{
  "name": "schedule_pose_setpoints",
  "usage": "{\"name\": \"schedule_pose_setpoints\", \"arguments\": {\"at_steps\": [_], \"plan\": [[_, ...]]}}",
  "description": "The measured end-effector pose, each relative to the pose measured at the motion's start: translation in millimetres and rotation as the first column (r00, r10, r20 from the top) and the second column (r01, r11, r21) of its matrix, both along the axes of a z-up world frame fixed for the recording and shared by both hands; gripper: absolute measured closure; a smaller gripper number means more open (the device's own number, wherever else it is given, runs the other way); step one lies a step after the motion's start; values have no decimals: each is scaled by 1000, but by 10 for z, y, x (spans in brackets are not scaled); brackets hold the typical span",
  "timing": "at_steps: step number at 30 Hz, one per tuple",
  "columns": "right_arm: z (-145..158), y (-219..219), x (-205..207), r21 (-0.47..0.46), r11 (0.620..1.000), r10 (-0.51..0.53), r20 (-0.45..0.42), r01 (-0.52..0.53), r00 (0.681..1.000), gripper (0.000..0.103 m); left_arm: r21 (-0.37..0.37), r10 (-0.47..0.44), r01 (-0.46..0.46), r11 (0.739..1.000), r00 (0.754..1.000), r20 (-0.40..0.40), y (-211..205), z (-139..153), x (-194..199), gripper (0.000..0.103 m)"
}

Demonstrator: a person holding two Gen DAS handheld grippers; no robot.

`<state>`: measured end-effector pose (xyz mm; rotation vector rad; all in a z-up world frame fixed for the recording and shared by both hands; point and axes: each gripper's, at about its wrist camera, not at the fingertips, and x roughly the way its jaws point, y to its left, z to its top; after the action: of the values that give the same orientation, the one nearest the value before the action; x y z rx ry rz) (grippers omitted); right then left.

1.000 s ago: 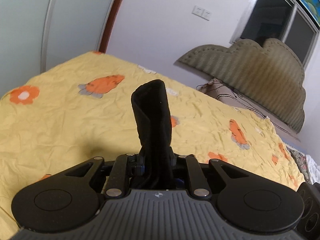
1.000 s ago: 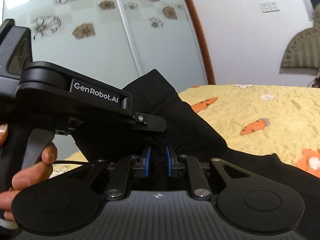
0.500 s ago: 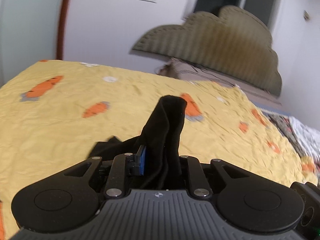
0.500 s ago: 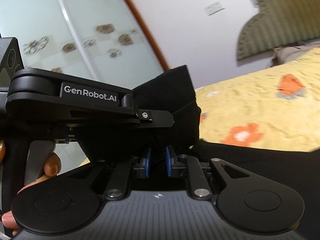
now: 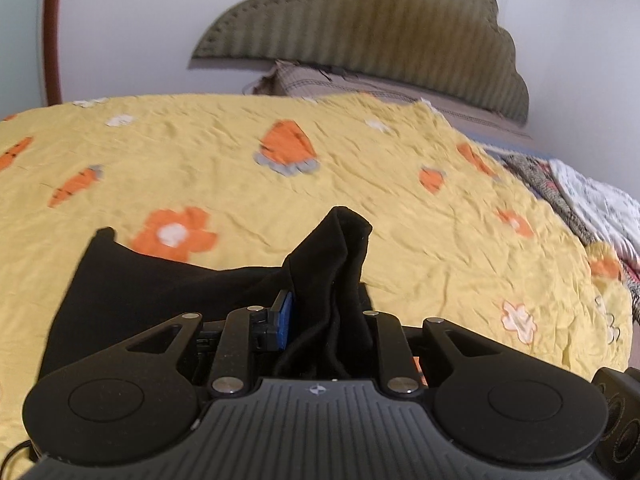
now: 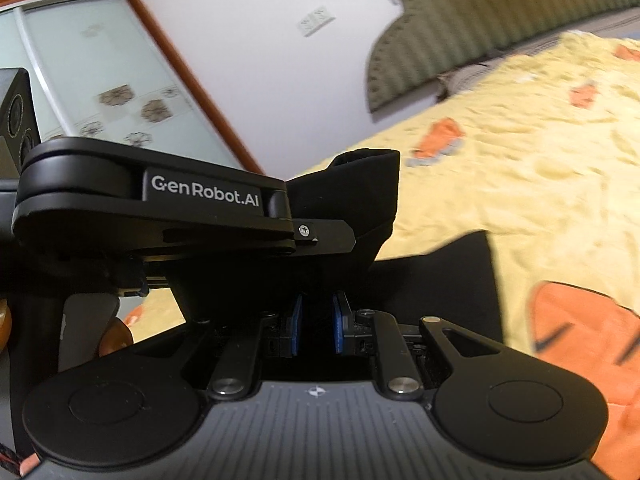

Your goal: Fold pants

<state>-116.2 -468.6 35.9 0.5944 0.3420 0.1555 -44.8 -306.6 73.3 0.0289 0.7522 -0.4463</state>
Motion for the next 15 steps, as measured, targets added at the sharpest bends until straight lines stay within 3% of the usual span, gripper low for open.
{"name": "schedule_pose_setpoints", "arguments": {"at_steps": [6, 9, 13, 15], "plan": [[-196, -176, -57, 32, 998, -55, -66, 57, 996, 87, 43, -24, 25, 999, 999, -27, -292, -234, 38, 81], [-260, -237, -88, 44, 996, -73, -97, 77, 993, 87, 50, -64, 67, 997, 997, -50, -395, -309, 60, 69], [-287, -309, -202, 18, 995, -100, -117, 103, 988, 87, -19, -121, 120, 993, 984, -132, -354, -296, 92, 42], [-285, -380, -354, -17, 993, -118, -122, 117, 985, 87, -76, -155, 146, 986, 977, -146, -240, -204, 88, 40]]}}
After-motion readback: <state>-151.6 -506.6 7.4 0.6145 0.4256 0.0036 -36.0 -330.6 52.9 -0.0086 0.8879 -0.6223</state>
